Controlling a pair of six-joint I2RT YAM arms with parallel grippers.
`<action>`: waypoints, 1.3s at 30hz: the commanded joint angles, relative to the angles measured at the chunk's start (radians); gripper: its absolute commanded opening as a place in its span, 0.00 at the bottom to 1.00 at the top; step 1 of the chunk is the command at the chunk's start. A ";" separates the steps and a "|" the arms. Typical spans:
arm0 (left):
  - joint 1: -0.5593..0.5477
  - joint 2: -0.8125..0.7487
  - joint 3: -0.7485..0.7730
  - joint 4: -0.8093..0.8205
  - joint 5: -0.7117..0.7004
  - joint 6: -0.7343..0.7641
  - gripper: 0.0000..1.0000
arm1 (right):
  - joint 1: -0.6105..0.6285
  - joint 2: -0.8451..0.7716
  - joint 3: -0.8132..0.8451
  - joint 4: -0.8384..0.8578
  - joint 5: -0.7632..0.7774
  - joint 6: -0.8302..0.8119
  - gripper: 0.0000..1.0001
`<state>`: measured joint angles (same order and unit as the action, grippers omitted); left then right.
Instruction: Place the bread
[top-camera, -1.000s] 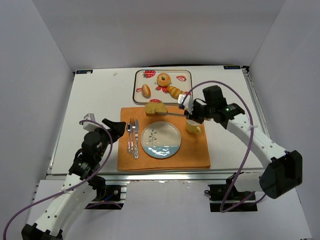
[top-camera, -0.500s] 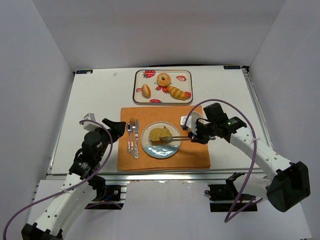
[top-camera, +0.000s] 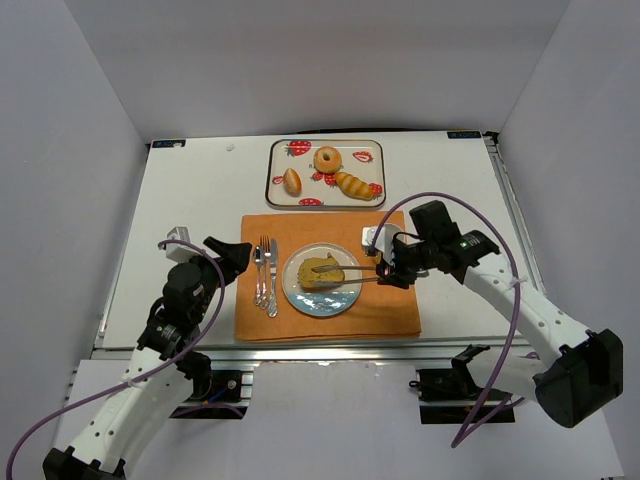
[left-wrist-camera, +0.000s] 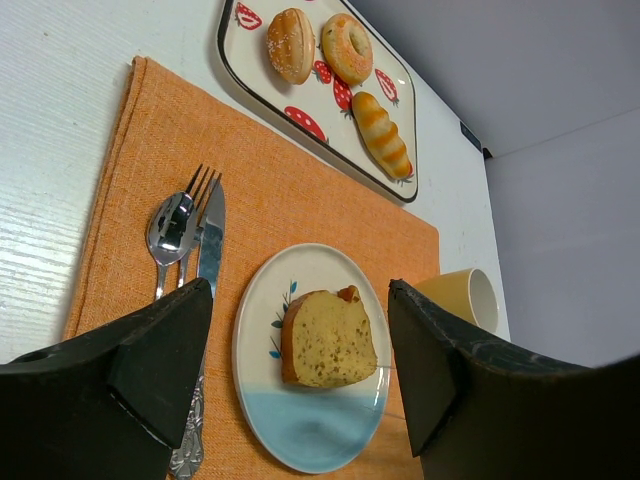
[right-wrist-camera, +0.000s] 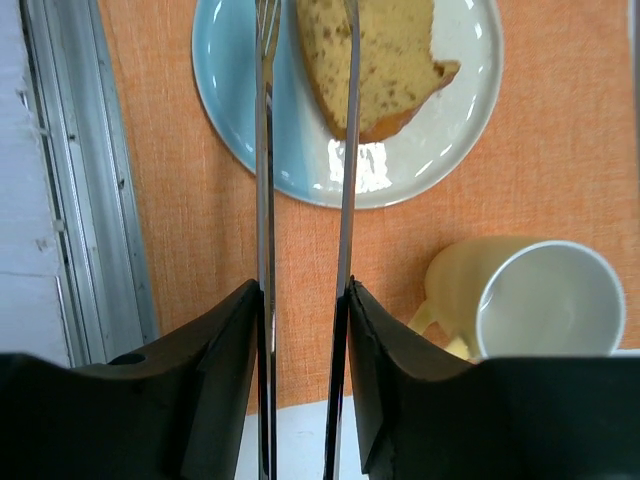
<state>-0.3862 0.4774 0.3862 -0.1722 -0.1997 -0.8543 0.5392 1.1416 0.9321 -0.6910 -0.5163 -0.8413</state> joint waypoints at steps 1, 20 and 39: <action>0.004 -0.008 0.006 0.017 -0.004 0.001 0.80 | 0.005 -0.008 0.083 0.021 -0.060 0.056 0.44; 0.004 -0.040 0.019 -0.021 -0.020 -0.002 0.80 | 0.004 0.733 0.716 0.472 0.358 0.927 0.40; 0.004 -0.014 0.013 -0.018 -0.024 -0.008 0.80 | 0.004 0.897 0.784 0.499 0.351 0.956 0.50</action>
<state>-0.3862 0.4595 0.3862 -0.1829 -0.2142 -0.8585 0.5434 2.0247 1.6943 -0.2512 -0.1631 0.0982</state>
